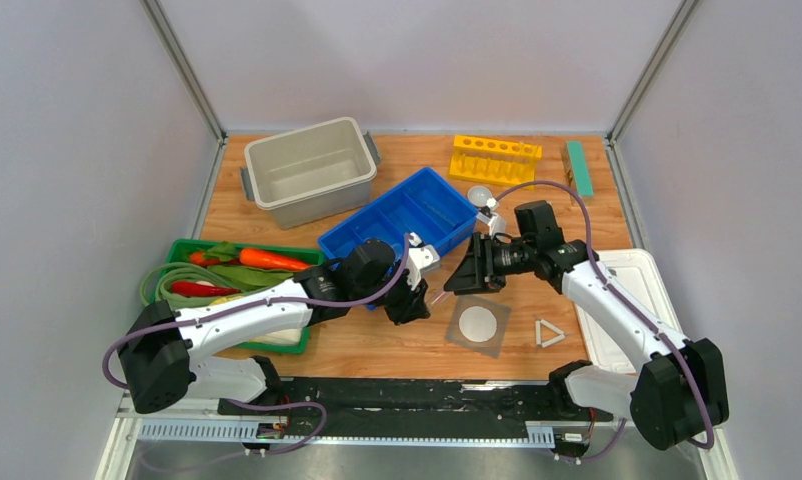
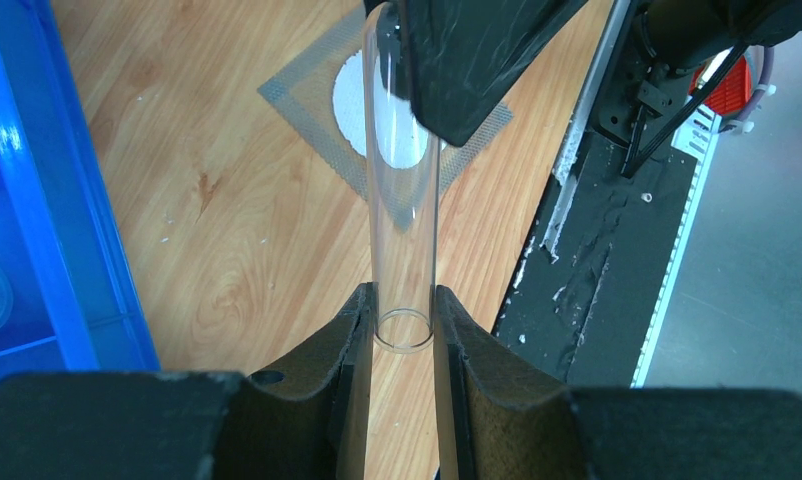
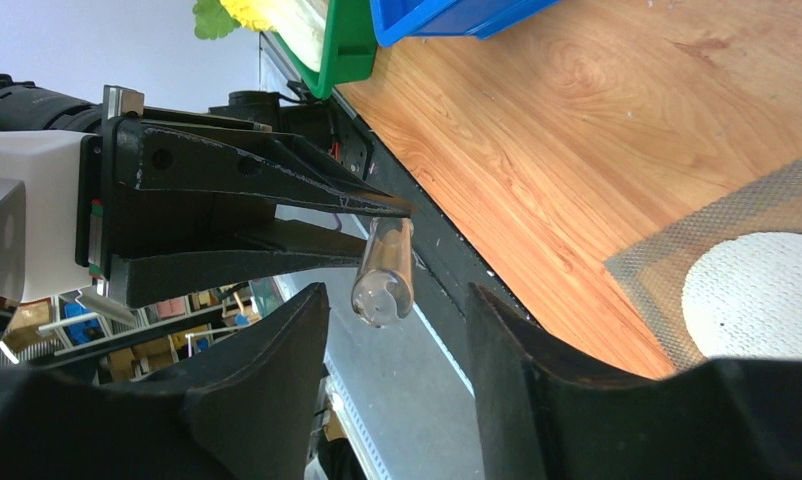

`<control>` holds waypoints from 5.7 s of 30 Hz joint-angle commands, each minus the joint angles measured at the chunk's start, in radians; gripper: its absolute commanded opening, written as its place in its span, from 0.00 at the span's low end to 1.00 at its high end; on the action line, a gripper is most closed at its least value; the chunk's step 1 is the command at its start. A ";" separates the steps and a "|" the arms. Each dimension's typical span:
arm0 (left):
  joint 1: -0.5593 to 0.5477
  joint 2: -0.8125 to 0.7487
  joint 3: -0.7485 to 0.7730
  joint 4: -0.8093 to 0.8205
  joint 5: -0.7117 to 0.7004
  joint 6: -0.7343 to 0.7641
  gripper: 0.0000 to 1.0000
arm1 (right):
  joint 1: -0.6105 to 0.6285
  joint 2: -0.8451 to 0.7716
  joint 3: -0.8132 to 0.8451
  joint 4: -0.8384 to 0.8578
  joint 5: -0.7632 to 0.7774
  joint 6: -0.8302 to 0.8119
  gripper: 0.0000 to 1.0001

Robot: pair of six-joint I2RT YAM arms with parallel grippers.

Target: Organize the chemistry lab equipment

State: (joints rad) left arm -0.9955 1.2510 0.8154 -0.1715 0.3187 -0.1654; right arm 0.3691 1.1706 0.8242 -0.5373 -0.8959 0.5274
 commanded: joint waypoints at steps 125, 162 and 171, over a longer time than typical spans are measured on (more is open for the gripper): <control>-0.005 -0.321 0.205 -0.533 -0.859 0.262 0.77 | -0.205 1.066 1.426 -0.204 1.051 -0.466 0.27; -0.005 -0.374 0.199 -0.543 -0.892 0.245 0.75 | -0.202 0.557 0.753 -0.230 1.002 -0.287 0.56; -0.006 -0.389 0.195 -0.548 -0.922 0.241 0.74 | -0.329 0.552 0.538 -0.230 1.017 -0.231 0.49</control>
State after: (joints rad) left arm -0.9955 0.8845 1.0012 -0.7227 -0.5705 0.0769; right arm 0.0933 1.7267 1.3972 -0.7746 0.0956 0.2520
